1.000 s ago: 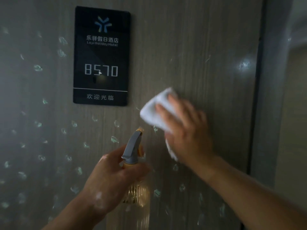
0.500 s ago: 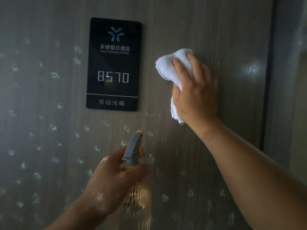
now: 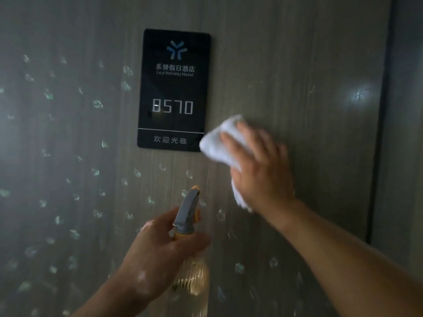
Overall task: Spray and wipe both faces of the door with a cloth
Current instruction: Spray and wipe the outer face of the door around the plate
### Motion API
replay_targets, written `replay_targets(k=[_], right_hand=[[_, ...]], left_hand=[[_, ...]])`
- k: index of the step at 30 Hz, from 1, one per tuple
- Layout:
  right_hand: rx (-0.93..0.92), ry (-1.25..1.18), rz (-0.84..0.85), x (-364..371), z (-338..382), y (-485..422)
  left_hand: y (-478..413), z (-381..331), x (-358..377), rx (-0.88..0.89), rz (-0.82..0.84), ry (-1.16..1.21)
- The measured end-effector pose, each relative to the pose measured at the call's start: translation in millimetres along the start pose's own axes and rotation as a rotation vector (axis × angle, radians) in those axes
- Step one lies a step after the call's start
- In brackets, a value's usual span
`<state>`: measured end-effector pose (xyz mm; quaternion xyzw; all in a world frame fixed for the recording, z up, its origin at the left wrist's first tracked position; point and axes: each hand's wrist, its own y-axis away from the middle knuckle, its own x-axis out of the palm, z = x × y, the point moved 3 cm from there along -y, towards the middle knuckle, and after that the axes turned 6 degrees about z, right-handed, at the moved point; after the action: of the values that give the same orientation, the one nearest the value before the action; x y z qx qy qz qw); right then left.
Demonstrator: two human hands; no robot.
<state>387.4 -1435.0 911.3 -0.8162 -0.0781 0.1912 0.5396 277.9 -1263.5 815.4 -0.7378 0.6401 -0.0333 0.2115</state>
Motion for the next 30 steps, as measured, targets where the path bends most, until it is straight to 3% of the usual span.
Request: replay_targets(k=[5,12,20,30], right_hand=[[0.143,0.027,-0.072,-7.0,-6.7,-50.1],[-0.056,0.017,0.009,10.0,19.1,56.3],[0.08,-0.05,0.006,9.5,16.9,60.3],[0.236,-0.675,-0.066,-28.6,-19.6,39.7]], left_hand=[[2.5,-0.6,-6.2,-0.005,-0.016,0.008],[9.4,-2.5,-3.6,0.001,-0.038,0.014],[19.2,-13.7,7.8,-0.004,-0.003,0.03],[16.0,-21.9,12.5,0.057,0.042,-0.016]])
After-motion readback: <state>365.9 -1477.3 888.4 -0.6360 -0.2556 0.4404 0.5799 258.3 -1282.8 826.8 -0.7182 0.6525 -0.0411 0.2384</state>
